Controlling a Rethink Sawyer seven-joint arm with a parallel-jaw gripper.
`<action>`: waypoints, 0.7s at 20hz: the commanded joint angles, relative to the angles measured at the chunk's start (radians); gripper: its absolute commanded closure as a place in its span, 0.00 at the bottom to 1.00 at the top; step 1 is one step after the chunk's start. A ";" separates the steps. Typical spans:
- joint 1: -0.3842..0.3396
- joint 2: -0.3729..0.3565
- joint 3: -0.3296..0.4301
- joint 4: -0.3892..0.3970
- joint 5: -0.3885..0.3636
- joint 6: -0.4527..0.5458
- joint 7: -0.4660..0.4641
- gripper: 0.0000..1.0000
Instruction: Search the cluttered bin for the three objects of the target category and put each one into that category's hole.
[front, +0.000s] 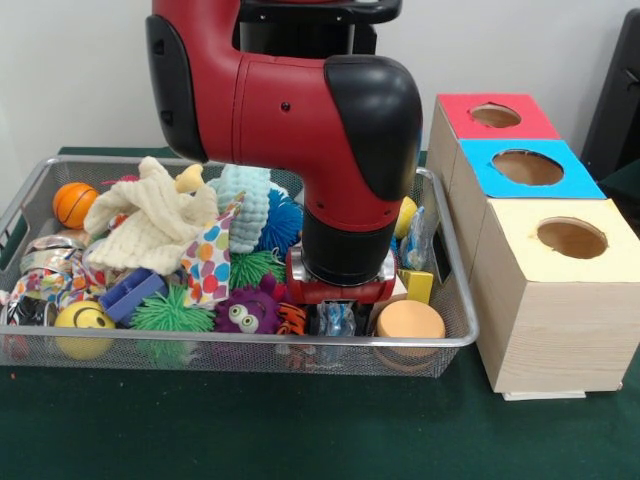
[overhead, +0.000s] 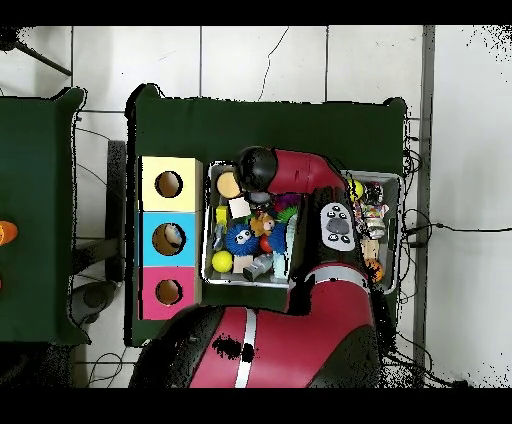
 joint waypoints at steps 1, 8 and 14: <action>-0.021 0.078 0.003 0.072 -0.089 -0.151 0.072 1.00; -0.011 0.019 0.001 0.119 -0.079 -0.147 0.083 1.00; -0.003 -0.219 0.010 0.270 -0.023 -0.063 0.073 1.00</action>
